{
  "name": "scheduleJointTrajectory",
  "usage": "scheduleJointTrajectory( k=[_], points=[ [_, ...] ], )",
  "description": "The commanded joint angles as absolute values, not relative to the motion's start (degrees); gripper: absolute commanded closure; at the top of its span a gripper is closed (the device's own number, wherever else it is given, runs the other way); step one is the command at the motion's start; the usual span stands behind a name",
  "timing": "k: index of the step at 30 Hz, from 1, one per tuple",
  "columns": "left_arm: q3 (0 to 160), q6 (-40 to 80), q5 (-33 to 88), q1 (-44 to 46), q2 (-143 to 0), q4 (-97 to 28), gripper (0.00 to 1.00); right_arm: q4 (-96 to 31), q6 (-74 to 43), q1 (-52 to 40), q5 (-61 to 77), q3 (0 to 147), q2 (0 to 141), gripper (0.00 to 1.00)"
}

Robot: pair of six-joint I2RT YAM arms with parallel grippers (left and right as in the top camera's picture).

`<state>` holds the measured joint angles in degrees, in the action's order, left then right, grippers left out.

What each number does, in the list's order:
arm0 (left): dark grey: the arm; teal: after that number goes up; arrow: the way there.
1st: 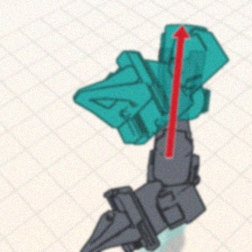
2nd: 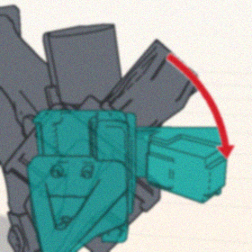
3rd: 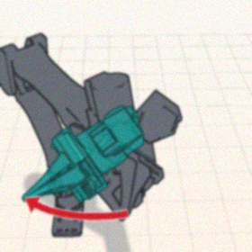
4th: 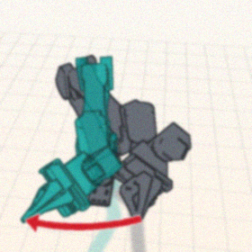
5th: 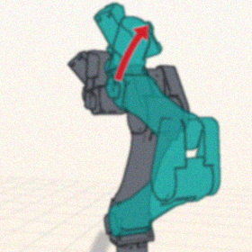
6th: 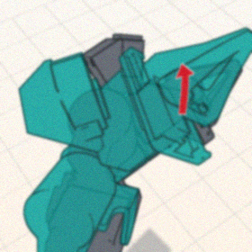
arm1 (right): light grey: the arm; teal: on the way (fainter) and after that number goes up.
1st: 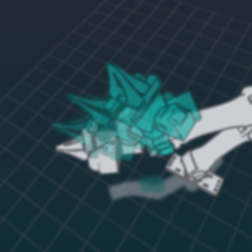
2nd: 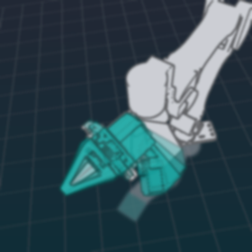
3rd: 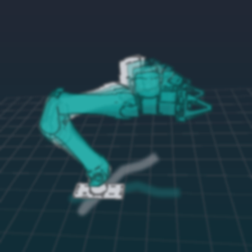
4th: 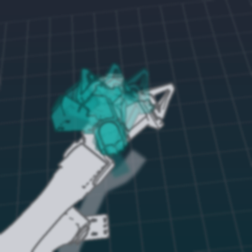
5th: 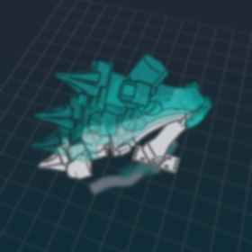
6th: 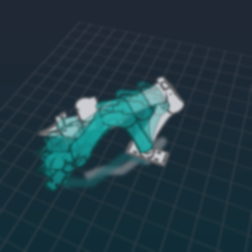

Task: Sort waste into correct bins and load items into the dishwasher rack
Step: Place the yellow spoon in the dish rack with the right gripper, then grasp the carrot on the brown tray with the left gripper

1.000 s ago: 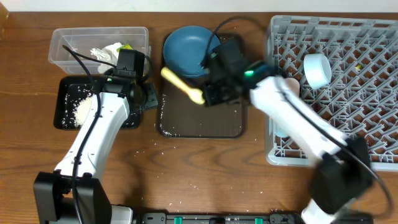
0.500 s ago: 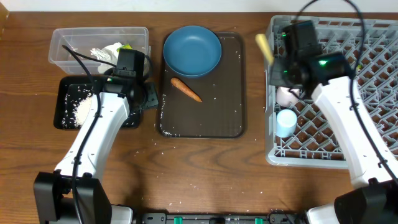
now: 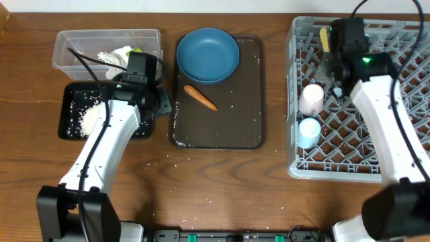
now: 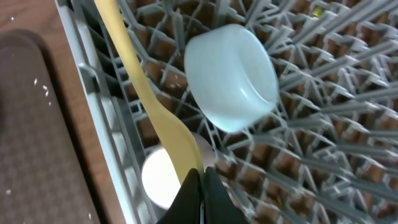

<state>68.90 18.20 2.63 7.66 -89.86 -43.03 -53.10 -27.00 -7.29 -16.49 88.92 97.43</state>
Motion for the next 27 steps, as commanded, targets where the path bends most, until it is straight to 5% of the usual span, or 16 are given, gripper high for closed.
scheduleJointTrajectory(
  k=[1,4,9,12,24,27],
  points=[
    [68.55,18.35,2.55,7.86,-90.37,-42.96,0.53,-51.09,-28.01,-7.25,-16.21,89.08,100.99,0.99],
    [68.55,18.35,2.55,7.86,-90.37,-42.96,0.53,-48.49,-26.57,-7.29,-14.59,89.08,103.31,0.97],
    [68.55,18.35,3.62,7.86,-90.37,-42.94,0.53,-45.63,-23.18,-7.46,-10.00,89.08,104.97,0.62],
    [68.55,18.31,4.95,7.92,-90.37,-42.70,0.53,-45.47,-23.00,-7.46,-10.02,89.08,104.75,0.52],
    [68.55,19.33,5.52,16.99,-96.23,-33.89,0.53,-47.13,-21.52,-7.22,-9.56,89.10,103.04,0.45],
    [68.55,24.80,5.45,19.94,-100.14,-27.16,0.46,-48.21,-21.52,-7.14,-9.61,89.10,102.85,0.45]
  ],
)
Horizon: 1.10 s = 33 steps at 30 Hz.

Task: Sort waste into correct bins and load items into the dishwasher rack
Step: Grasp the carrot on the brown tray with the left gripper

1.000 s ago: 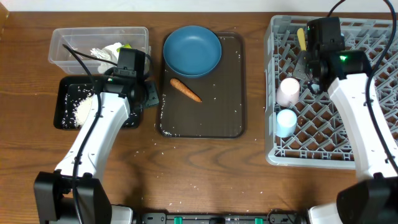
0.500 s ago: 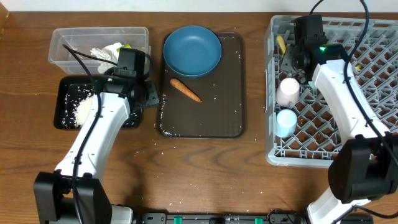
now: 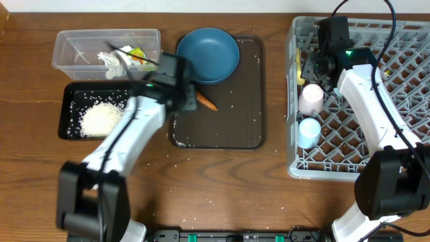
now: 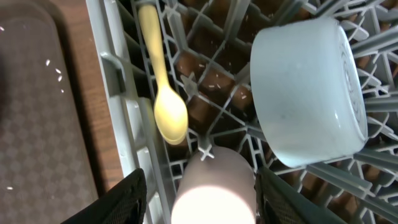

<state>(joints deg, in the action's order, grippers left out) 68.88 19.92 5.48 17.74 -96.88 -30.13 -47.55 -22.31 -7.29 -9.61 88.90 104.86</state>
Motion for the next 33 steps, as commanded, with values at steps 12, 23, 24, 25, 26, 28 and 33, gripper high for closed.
scheduleJointTrajectory(
  k=[12,23,24,25,26,28,33],
  points=[
    [68.55,45.82,-8.01,23.53,-109.93,-15.38,0.39,-50.94,-20.67,-7.14,-10.28,89.10,102.85,0.43],
    [68.55,47.75,-7.79,23.49,-116.09,-9.45,0.39,-51.03,-20.47,-7.14,-10.28,89.10,102.85,0.43],
    [68.55,47.75,-7.75,23.49,-116.42,-9.45,0.44,-51.03,-20.47,-7.14,-10.26,89.10,102.85,0.43],
    [68.55,47.75,-7.75,23.49,-116.51,-9.47,0.49,-51.05,-20.47,-7.14,-10.28,89.10,102.85,0.44],
    [68.55,47.72,-7.75,23.49,-116.51,-9.50,0.57,-51.07,-20.47,-7.14,-10.28,89.10,102.85,0.44],
    [68.55,47.72,-7.70,23.49,-116.49,-9.52,0.69,-51.13,-20.47,-7.14,-10.26,89.10,102.85,0.43],
    [68.58,47.66,-4.23,23.46,-116.07,-9.72,0.92,-51.37,-19.55,-7.14,-10.26,89.10,102.85,0.43]
  ],
)
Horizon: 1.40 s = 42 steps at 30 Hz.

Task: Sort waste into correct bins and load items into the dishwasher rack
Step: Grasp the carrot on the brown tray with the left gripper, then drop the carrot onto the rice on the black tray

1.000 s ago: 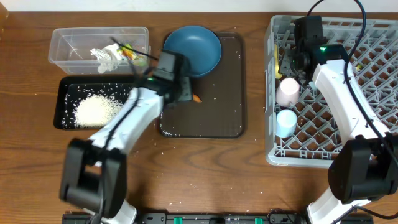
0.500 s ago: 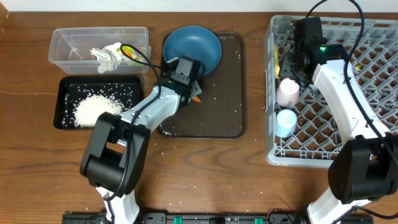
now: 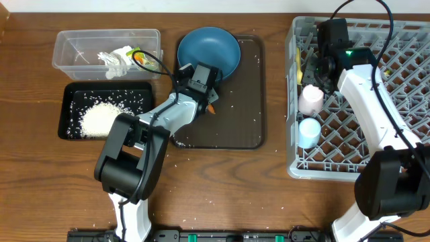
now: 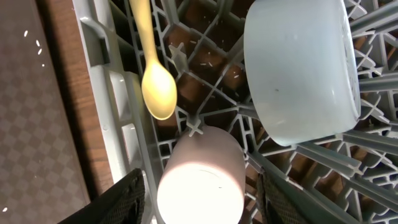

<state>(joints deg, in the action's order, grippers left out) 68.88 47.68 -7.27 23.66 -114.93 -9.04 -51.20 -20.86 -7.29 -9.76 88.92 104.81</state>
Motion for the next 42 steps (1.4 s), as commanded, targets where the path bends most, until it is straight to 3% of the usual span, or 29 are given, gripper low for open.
scheduleJointTrajectory(
  k=[1,11,17,30,36,39,42],
  points=[
    [68.58,47.59,-3.70,23.42,-115.66,-9.85,0.94,-51.53,-19.55,-7.14,-10.26,89.10,102.85,0.44],
    [68.60,45.43,-4.12,18.63,-98.94,-22.87,0.94,-51.62,-19.42,-7.14,-10.26,89.10,102.85,0.43],
    [68.58,45.56,-15.92,14.57,-91.15,-31.53,0.94,-51.40,-19.42,-7.14,-10.26,89.10,102.85,0.43],
    [68.45,75.94,-26.63,3.66,-100.31,-39.99,0.93,-52.01,-19.42,-7.14,-10.24,89.10,102.85,0.43],
    [68.45,77.65,-26.41,1.15,-106.48,-37.47,0.92,-52.12,-19.44,-7.16,-10.24,89.10,102.87,0.43],
    [68.45,76.99,-26.46,0.86,-107.07,-37.36,0.83,-52.12,-19.42,-7.14,-10.24,89.10,102.87,0.43],
    [68.51,71.77,-26.46,0.89,-106.65,-35.64,0.52,-52.10,-19.44,-7.16,-10.22,89.10,102.85,0.43]
  ],
)
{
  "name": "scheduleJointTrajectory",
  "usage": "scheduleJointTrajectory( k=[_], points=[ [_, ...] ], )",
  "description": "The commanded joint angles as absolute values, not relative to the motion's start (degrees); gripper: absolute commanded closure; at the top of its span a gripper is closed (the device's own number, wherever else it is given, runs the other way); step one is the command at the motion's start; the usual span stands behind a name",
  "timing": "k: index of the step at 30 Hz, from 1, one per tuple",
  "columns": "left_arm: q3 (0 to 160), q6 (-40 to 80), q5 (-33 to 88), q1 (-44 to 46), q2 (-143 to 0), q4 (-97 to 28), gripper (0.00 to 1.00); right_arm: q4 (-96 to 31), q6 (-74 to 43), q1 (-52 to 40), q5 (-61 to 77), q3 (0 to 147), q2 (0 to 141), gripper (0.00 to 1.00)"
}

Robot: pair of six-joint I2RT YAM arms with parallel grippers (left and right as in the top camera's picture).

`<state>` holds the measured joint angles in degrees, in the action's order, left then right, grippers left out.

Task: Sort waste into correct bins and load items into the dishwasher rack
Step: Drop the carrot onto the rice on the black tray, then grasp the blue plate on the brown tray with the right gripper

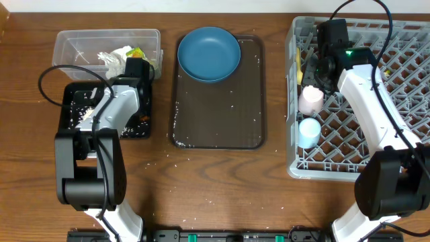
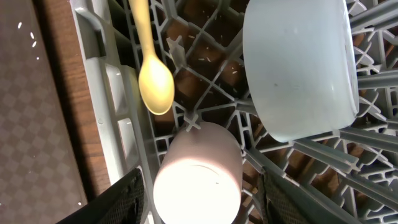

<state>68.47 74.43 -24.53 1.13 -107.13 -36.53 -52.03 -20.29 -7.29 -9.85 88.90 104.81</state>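
The yellow spoon lies in the grey dishwasher rack along its left edge. My right gripper is open, with a finger on each side of a pink cup standing in the rack. A white bowl sits beside it. The blue plate rests at the far end of the brown tray. My left gripper hangs over the right edge of the black tray with rice; a small orange piece shows there. Its jaws are hidden.
A clear bin holding wrappers stands behind the black tray. A light blue cup sits in the rack's left column. Rice grains are scattered on the brown tray and on the wooden table.
My left gripper was at the carrot beside the blue plate and is now over the black tray. The carrot is gone from the brown tray. The right gripper has barely moved.
At first my right gripper was shut on the yellow spoon over the rack, and the left was near the bins. Then the spoon lay in the rack with the right gripper open. The left gripper reached the carrot, and now it is over the black tray.
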Motion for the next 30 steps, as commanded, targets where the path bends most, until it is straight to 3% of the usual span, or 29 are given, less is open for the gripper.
scheduleJointTrajectory(
  k=[1,3,7,12,21,30],
  points=[
    [68.58,69.47,-26.46,0.89,-106.43,-35.00,0.41,-52.07,-19.44,-7.16,-10.20,89.10,102.85,0.42],
    [68.82,63.96,-26.44,0.89,-105.62,-33.91,0.29,-51.88,-19.42,-7.16,-9.54,89.10,102.87,0.40],
    [70.28,54.28,-26.44,0.89,-102.56,-33.95,0.21,-48.93,-16.58,-8.08,-3.33,89.10,102.85,0.40],
    [70.48,48.05,-26.39,0.89,-94.78,-34.76,0.19,-40.56,-14.87,-12.95,1.02,89.25,102.85,0.35],
    [70.48,47.16,-26.17,0.95,-83.59,-39.64,0.14,-24.73,-23.55,-23.07,0.69,89.25,107.74,0.29],
    [70.46,47.18,-26.17,0.93,-83.09,-40.27,0.09,-13.52,-35.42,-24.45,3.51,90.28,121.84,0.33]
  ],
)
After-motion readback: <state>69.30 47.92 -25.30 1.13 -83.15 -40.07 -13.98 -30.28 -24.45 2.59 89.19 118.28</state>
